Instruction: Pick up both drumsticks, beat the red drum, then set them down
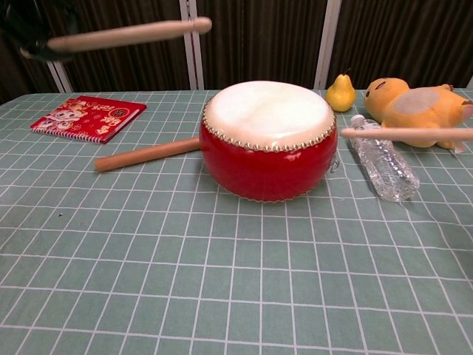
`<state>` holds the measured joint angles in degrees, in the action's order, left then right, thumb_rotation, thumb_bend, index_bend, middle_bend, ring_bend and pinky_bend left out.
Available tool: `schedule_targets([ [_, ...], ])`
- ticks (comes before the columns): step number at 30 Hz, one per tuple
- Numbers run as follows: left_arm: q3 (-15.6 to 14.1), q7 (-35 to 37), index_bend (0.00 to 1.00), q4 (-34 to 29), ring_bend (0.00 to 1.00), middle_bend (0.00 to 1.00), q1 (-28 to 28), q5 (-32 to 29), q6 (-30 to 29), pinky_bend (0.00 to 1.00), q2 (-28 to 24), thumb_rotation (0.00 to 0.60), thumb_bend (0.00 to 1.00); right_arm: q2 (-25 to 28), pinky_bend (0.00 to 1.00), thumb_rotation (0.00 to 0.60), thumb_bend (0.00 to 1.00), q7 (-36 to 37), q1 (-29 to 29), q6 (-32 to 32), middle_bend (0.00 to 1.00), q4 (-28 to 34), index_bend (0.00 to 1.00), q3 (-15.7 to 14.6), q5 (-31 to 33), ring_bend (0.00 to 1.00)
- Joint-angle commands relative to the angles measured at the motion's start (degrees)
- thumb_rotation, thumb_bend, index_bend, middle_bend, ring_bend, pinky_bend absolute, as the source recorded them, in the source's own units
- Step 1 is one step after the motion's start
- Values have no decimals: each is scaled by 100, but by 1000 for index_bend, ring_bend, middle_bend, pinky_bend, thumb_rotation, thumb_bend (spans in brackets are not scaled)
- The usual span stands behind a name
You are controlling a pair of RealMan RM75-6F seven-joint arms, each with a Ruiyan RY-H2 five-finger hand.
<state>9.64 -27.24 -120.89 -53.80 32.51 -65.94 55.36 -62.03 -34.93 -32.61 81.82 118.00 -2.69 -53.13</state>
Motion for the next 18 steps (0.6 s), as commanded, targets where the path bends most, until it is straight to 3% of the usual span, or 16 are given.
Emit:
schedule_targets([
  [1,-467,23,800,-130,1000,1000,383,391,-218,1000,495,600,605,-257,1000,600,886,26,273,69,1000,-234,1000,-219,-176,1000],
  [8,-905,-212,793,167,1000,1000,746,798,-480,1000,1231,600,605,-708,1000,600,886,57,614,74,1000,-729,1000,-290,-268,1000],
  [18,-878,-829,761,1079,1000,1000,728,495,-528,1000,2410,600,585,-992,1000,600,885,212,918,-26,1000,-1229,998,-230,-524,1000],
])
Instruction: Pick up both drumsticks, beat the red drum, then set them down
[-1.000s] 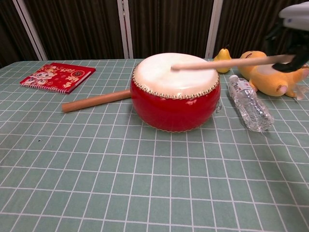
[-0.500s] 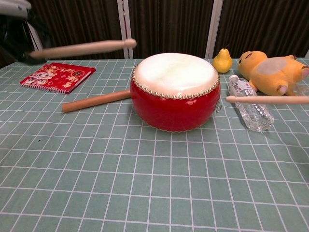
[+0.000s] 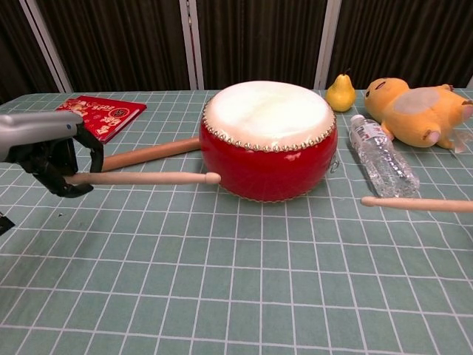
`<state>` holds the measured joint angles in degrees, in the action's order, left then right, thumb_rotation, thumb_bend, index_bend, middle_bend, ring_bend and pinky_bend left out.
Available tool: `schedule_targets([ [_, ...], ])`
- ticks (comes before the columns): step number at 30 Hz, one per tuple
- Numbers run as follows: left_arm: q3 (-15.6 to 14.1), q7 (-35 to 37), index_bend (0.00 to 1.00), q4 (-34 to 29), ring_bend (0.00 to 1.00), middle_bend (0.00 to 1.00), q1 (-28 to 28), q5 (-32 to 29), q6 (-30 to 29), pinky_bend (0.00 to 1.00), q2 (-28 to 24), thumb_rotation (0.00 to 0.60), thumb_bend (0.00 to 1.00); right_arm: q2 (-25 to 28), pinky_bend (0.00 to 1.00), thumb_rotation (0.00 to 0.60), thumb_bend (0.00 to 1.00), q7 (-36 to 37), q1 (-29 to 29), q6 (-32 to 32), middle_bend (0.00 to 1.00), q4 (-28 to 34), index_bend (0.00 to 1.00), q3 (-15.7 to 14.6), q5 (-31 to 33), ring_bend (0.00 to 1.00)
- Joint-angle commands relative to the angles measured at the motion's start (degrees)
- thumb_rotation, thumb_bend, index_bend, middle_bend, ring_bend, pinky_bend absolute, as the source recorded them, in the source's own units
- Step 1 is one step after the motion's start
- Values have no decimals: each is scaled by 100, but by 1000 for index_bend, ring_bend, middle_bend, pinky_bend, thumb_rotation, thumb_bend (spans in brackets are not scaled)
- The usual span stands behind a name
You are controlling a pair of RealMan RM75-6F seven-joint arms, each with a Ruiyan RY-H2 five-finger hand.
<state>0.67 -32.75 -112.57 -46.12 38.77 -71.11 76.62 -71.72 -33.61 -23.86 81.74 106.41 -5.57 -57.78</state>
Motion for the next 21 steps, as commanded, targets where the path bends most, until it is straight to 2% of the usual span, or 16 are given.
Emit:
schedule_targets([
  [1,25,-381,739,312,1000,1000,-70,-188,5,1000,363,600,571,-31,1000,600,882,139,66,-31,1000,-133,987,81,-97,1000],
  [6,50,-751,594,556,1000,1000,-164,-389,53,1000,639,600,466,-26,1000,600,758,161,133,-223,1000,-315,869,94,-103,1000],
  [10,65,-942,565,716,1000,1000,-195,-523,82,1000,833,600,402,-29,1000,600,717,39,145,-402,1000,-343,832,115,14,1000],
  [15,77,-1064,525,860,1000,1000,-202,-587,74,1000,1005,600,379,-81,1000,600,666,-93,149,-571,1000,-398,756,115,130,1000],
  [21,176,-1066,414,918,978,997,-138,-714,78,1000,1052,600,233,-70,973,600,469,-388,156,-811,1000,-421,512,117,460,1000],
])
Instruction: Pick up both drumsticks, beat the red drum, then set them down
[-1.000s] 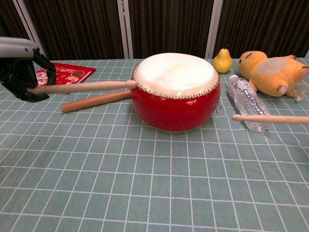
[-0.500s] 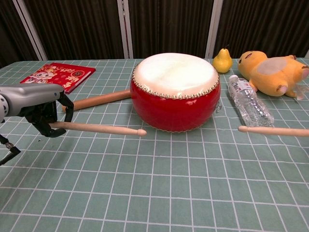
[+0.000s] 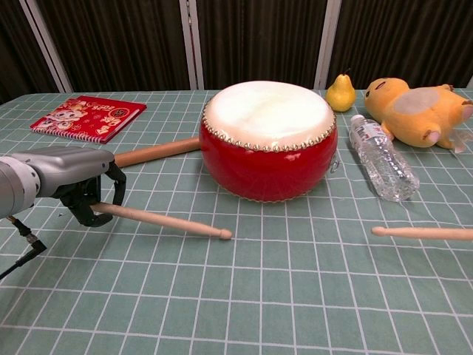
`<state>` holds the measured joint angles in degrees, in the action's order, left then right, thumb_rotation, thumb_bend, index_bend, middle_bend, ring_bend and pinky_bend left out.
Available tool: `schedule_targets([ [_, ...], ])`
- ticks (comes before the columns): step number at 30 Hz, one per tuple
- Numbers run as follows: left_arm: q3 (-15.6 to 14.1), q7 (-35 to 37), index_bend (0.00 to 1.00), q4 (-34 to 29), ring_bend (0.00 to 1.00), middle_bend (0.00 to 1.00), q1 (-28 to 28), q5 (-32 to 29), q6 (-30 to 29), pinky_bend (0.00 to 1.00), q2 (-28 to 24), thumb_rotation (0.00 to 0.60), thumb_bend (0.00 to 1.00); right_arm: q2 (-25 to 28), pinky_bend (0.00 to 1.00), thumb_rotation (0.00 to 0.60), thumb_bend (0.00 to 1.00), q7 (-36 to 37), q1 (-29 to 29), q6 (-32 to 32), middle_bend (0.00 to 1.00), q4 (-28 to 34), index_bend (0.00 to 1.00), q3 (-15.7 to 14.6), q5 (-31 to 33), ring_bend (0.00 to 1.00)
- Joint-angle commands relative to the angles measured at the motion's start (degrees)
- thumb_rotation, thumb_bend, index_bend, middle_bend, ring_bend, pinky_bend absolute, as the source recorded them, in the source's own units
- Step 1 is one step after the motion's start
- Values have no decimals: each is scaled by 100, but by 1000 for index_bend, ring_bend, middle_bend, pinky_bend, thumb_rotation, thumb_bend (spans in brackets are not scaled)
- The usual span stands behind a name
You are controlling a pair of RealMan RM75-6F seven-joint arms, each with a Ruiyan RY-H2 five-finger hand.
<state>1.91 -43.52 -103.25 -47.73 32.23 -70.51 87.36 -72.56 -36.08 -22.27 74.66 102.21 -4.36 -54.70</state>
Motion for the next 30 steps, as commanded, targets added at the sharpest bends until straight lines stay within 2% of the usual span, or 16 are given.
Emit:
schedule_targets([
  [1,67,17,396,-29,971,992,34,-66,22,1000,-44,600,211,22,970,600,432,-202,-6,-138,1000,7,458,-4,218,1000],
  [3,91,41,365,-60,949,964,57,-58,36,1000,-101,600,180,29,961,600,392,-310,-12,-179,1000,24,387,6,331,1000],
  [7,163,149,312,-187,859,837,105,-111,123,994,-256,600,140,22,918,600,333,-514,-23,-208,972,63,213,4,450,997],
  [10,198,248,279,-324,796,759,145,-120,206,940,-397,600,137,14,886,600,311,-631,-20,-189,929,107,147,6,484,970],
  [12,183,297,265,-411,750,699,184,-29,205,876,-493,600,137,9,836,600,307,-685,-1,-149,865,126,110,2,482,907],
  [16,153,547,224,-710,582,506,355,319,107,667,-781,600,138,71,641,600,307,-700,59,-6,699,211,45,19,385,737],
  [20,-1,991,200,-1105,399,340,706,1077,-142,497,-1264,600,138,327,474,600,306,-271,208,241,539,492,16,116,44,559],
  [23,-228,1551,165,-1308,240,215,1141,1945,-453,392,-1713,600,137,652,352,600,306,500,425,515,387,784,0,216,-508,363],
  [24,-332,1759,129,-1325,163,127,1317,2263,-594,335,-1866,600,135,763,316,600,306,777,507,601,315,843,0,216,-739,273],
  [25,-451,1961,99,-1305,115,80,1491,2582,-725,289,-2001,600,134,871,264,600,294,1058,600,729,218,871,0,219,-995,167],
  [26,-586,2162,53,-1245,55,25,1683,2903,-884,196,-2133,600,129,958,194,600,272,1308,706,883,116,851,0,201,-1264,76],
  [27,-676,2302,18,-1199,14,0,1801,3109,-970,107,-2206,600,120,1014,144,600,256,1440,782,1005,61,817,0,190,-1423,32],
  [28,-769,2452,5,-1137,1,0,1944,3298,-1094,61,-2285,600,113,1077,80,600,230,1511,861,1121,11,781,0,160,-1551,2],
  [30,-1034,2724,0,-833,0,0,2305,3834,-1459,9,-2458,600,90,1206,30,600,210,1690,1051,1381,0,698,0,70,-1875,0],
])
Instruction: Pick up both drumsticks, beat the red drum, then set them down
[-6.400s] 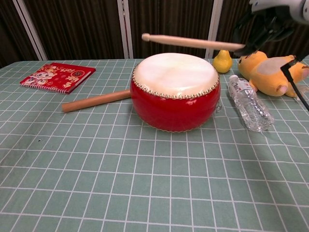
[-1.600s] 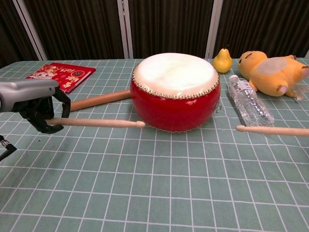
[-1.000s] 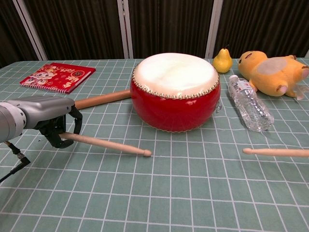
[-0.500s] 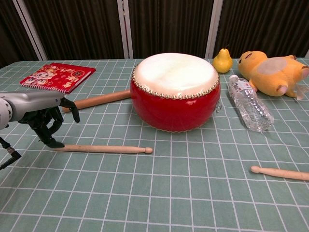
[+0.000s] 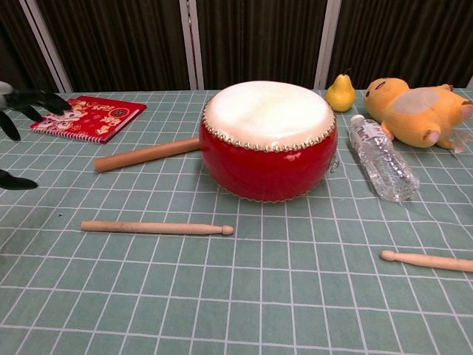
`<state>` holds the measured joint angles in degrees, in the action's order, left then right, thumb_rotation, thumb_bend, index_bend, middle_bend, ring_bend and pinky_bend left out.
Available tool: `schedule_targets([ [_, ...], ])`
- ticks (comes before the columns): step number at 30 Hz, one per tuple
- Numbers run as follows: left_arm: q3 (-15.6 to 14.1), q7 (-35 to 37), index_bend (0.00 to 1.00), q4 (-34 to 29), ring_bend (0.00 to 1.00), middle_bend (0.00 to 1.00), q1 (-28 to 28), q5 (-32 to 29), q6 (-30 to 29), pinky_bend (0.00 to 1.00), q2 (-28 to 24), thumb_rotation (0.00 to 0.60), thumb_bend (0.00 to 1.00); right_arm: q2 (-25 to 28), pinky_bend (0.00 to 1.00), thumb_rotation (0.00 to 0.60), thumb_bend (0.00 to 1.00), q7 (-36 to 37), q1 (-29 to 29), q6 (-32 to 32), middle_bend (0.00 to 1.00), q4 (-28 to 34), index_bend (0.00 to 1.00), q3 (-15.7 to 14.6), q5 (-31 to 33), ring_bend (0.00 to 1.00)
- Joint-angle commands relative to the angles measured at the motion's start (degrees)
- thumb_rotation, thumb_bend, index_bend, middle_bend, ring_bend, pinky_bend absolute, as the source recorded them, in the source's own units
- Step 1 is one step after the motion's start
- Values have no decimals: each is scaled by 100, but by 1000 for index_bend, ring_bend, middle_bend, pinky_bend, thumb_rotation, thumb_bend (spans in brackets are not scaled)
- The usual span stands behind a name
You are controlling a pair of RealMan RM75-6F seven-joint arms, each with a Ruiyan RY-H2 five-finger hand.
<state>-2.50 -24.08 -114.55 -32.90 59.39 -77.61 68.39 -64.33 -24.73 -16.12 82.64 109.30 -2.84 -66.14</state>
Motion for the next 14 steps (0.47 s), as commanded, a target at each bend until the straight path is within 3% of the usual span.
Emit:
schedule_targets([
  [1,-706,934,0,489,0,0,998,1405,-935,3,-602,600,79,411,18,600,202,712,540,721,0,-92,0,-122,-919,0],
  [7,-992,1765,0,1485,0,0,1919,2240,-1865,0,-564,600,55,275,0,600,195,1667,1081,1278,0,-908,0,-282,-1618,0],
  [14,-916,2132,0,2020,0,0,2407,2271,-2018,0,-532,600,54,89,0,600,193,1919,1366,1510,0,-1459,0,-262,-1959,0],
])
